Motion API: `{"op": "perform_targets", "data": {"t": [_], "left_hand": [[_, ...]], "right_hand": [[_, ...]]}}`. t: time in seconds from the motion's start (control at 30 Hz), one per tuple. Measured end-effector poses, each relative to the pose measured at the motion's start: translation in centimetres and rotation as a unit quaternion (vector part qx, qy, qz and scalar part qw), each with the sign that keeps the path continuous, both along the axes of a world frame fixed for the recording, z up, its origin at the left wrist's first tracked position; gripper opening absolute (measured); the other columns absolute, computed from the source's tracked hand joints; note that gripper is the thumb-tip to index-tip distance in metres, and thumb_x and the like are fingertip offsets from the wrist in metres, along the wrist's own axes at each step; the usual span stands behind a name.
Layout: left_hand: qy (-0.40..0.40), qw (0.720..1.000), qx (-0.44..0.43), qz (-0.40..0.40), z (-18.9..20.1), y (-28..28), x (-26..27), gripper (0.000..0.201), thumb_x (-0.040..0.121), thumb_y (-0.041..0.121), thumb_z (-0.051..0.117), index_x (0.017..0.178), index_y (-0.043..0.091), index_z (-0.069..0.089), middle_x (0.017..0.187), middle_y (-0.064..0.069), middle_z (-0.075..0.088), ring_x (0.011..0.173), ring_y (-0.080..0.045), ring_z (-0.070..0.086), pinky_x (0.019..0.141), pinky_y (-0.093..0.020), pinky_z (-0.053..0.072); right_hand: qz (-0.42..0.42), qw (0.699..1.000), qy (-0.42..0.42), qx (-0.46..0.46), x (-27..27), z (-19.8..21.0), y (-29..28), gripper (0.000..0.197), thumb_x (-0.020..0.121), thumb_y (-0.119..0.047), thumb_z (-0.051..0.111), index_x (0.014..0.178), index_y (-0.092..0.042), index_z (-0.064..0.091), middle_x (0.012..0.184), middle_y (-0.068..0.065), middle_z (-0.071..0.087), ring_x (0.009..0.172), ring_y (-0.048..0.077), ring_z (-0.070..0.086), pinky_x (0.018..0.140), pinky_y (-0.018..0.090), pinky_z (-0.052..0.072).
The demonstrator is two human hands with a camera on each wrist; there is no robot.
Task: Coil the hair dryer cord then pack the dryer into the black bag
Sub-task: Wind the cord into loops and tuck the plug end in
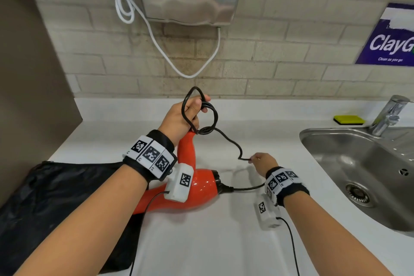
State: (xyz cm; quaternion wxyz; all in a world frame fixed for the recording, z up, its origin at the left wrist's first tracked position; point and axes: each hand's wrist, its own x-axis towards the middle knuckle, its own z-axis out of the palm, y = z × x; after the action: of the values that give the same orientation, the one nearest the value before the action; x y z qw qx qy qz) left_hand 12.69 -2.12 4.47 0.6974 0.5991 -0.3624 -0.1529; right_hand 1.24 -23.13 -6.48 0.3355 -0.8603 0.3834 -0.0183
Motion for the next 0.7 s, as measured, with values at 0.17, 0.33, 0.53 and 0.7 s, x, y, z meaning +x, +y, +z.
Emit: {"op": "perform_targets", "data": {"t": [0.17,0.33,0.53,0.7], "left_hand": [[-0.006,1.000,0.020,0.005,0.2,-0.6,-0.6,0.022,0.097,0.027,0.040,0.094,0.024,0.062,0.081,0.001,0.055,0.038,-0.002,0.036,0.043,-0.015,0.036],[-0.003,1.000,0.028,0.006,0.6,-1.2,-1.2,0.020,0.096,0.026,0.042,0.094,0.021,0.062,0.082,-0.002,0.061,0.034,-0.003,0.035,0.041,-0.015,0.034],[0.045,0.999,0.005,-0.006,0.7,-1.1,-1.2,0.026,0.099,0.019,0.035,0.098,0.018,0.061,0.075,0.000,0.053,0.040,-0.006,0.029,0.040,-0.015,0.030],[0.043,0.999,0.010,-0.020,0.8,-0.5,-0.8,0.025,0.099,0.020,0.035,0.097,0.017,0.059,0.075,-0.001,0.048,0.036,-0.002,0.028,0.041,-0.015,0.032]], "right_hand": [[0.008,0.994,-0.108,-0.013,0.1,1.8,1.7,0.043,0.083,0.008,0.036,0.114,-0.011,0.061,0.126,0.013,0.055,0.114,0.027,0.052,0.086,0.021,0.037],[0.241,0.944,-0.218,0.065,0.9,6.4,5.1,0.048,0.078,0.013,0.045,0.112,-0.018,0.059,0.107,-0.006,0.059,0.101,0.011,0.051,0.085,0.022,0.039],[0.108,0.961,-0.246,0.065,2.0,4.4,3.9,0.029,0.091,-0.006,0.042,0.069,-0.019,0.056,0.059,-0.001,0.048,0.052,0.005,0.047,0.048,0.009,0.039],[0.007,0.995,-0.057,0.085,0.7,1.1,1.1,0.031,0.091,-0.004,0.039,0.067,-0.012,0.058,0.065,0.003,0.056,0.053,0.016,0.052,0.054,0.024,0.046]]}}
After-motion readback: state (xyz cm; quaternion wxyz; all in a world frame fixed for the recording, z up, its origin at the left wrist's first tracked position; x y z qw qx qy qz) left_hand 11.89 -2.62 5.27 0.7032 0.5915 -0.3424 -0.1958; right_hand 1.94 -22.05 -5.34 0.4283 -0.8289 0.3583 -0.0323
